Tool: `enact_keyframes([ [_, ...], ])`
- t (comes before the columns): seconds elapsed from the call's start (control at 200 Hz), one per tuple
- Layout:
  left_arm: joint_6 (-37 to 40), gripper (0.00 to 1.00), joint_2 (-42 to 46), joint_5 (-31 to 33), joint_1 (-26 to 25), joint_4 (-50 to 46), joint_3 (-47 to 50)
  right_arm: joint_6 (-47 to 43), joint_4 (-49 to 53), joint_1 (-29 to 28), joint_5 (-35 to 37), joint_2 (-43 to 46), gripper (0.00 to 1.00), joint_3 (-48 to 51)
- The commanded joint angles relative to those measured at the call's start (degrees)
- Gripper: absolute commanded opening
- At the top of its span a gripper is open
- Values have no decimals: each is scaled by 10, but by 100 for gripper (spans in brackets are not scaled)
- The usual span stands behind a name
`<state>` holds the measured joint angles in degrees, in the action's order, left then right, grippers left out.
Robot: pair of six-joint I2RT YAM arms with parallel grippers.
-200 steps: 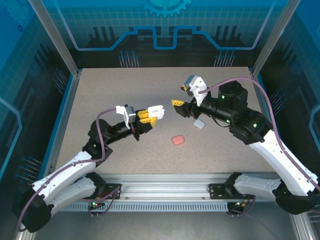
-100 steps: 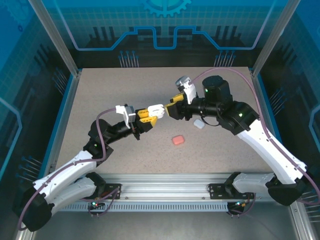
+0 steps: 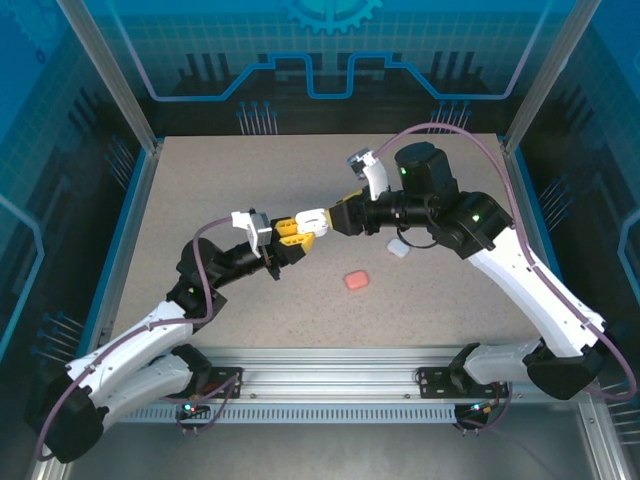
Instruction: Insert wireless bluetooth earbuds into charging case
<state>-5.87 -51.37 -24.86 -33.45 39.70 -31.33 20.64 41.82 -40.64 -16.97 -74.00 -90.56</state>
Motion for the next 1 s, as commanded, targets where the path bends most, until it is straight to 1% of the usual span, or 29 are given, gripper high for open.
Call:
enact_keyframes([
  [0.0,11,0,2,7,-3,7,-5,7,24,-12,-4,-9,48,-18],
  [0.185,11,0,2,8,-3,7,-6,1,29,-18,-3,-16,49,-21],
  [0.65,10,0,2,10,-3,4,-5,2,25,-30,-9,-32,43,-31],
  [0.815,10,0,3,12,-3,3,-5,0,31,-31,-9,-37,37,-36],
  [0.996,10,0,3,12,-3,4,-4,-1,37,-31,-5,-36,34,-37],
])
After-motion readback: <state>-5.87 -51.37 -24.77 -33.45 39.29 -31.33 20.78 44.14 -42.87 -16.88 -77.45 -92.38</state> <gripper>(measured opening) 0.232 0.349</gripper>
